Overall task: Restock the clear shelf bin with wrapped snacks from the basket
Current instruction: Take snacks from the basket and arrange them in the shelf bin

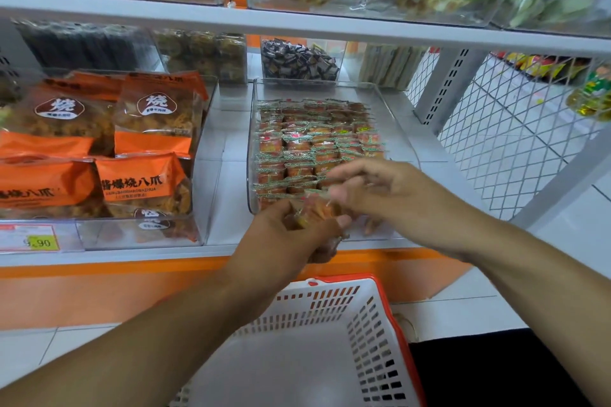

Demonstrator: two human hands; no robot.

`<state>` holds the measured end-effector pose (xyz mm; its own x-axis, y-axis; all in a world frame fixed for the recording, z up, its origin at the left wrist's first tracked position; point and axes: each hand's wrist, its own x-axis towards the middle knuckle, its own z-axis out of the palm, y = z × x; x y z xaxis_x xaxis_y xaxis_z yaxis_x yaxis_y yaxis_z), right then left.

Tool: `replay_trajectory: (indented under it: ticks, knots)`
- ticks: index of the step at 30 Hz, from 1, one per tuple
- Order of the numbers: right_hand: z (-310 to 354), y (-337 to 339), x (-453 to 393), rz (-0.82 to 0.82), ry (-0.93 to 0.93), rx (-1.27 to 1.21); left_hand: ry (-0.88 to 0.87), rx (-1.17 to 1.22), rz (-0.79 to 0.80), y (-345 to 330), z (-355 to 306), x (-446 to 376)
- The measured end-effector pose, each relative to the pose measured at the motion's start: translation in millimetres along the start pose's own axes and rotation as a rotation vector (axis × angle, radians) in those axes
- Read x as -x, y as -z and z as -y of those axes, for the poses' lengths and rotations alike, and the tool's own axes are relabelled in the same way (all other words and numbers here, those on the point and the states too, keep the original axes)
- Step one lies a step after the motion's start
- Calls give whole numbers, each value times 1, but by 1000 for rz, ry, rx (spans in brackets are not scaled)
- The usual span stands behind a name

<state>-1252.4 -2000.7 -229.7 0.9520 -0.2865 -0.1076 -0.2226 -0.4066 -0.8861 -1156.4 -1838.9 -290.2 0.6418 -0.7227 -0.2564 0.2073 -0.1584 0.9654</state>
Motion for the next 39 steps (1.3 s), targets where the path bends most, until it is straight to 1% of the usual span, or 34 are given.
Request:
replay_trajectory:
  ticks: [1,3,7,8,9,11,12,15,17,19,21,27,31,35,36,39]
  knots:
    - [-1,-7,1,33,-8,10,-36,-58,-8,0,1,0]
    - [-4,-14,2,15,-24,30,-79,-149,-18,0,2,1]
    - [-5,-11,1,-152,1,64,-28,-279,-19,1,-2,5]
    - [-4,-9,2,-175,5,37,-4,-304,-27,1,-2,6]
    - [-3,-8,2,-163,-7,-37,19,-327,-37,0,-2,6]
    - [1,-9,5,-85,-50,-233,52,-330,-59,-1,-4,8]
    - [2,-10,6,-66,-66,-285,58,-290,-82,-1,-3,8]
    - [2,-10,7,-100,-96,-301,48,-210,-200,1,-3,5]
    - [1,-7,9,-54,-117,-399,20,-214,-223,3,-1,3]
    - [1,-10,11,66,-163,-437,4,-177,-180,1,-1,3]
    - [-4,-16,14,147,-197,-353,-1,-112,-131,-2,-1,5]
    - [-9,-17,18,239,-207,-237,5,-130,-49,-3,-4,12]
    - [-11,-17,20,221,-189,-146,12,-165,87,-4,-2,18]
    - [-15,-12,22,148,-187,7,12,-112,217,-9,1,17]
    - [-15,-9,22,141,-177,3,9,-105,234,-9,1,16]
    - [-13,-1,20,96,-131,-159,-23,-133,233,-9,1,10]
